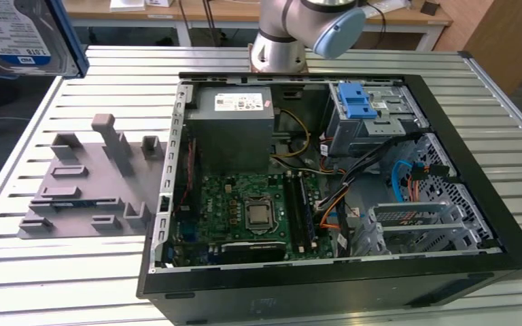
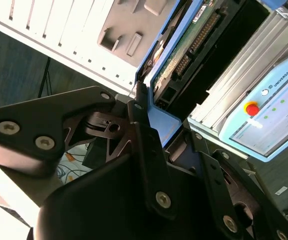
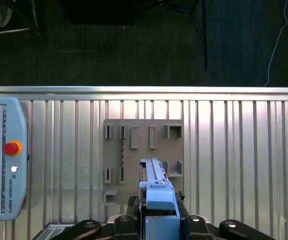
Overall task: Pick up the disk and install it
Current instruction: 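Pick up the disk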
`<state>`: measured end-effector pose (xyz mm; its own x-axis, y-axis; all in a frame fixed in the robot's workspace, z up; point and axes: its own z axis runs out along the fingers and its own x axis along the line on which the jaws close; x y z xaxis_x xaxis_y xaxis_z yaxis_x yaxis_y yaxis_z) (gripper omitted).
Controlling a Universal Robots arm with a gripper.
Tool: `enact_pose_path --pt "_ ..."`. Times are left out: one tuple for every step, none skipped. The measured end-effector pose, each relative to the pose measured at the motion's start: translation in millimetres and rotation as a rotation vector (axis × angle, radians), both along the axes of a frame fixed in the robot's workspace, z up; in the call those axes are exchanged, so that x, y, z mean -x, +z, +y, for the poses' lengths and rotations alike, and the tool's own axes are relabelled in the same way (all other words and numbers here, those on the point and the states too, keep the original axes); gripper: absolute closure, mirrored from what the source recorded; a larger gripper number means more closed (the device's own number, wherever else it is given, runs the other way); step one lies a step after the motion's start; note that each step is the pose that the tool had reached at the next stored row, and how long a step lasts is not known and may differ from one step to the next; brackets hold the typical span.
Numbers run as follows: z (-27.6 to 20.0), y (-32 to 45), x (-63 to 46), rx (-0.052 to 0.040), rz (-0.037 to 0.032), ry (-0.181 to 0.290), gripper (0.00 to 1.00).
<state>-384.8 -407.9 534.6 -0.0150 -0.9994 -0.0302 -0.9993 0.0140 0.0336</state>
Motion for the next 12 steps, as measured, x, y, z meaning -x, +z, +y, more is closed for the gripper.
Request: enact_pose_path --pt "-1.0 0.0 -2.5 0.0000 0.0001 0.000 0.64" --pt "-2.1 -0.1 -5.0 0.0000 0.0001 0.000 0.64" --pt "-3.1 -0.1 -7.3 0.0000 0.0002 0.000 0.64" --pt "-4.2 -0.1 -9.7 0.0001 0.0003 0.000 0.64" --pt "-5.3 -0.1 -12.0 0.0001 0.0004 0.000 0.64" --pt "-6.4 -0.2 -14.5 0.0001 0.0005 0.000 0.64" --pt "-7.4 -0.2 -16.7 0.0001 0.0005 0.000 0.64" --pt "-8.5 -0.2 -19.0 0.0002 0.0006 0.000 0.64" --pt "-9.5 -0.2 -21.3 0.0002 0.0005 0.000 0.64" --pt "-10.5 -0.3 -23.4 0.0002 0.0005 0.000 0.64" --pt "-11.5 -0.3 -25.5 0.0003 0.0005 0.000 0.64" --pt "-12.5 -0.3 -27.7 0.0003 0.0006 0.000 0.64"
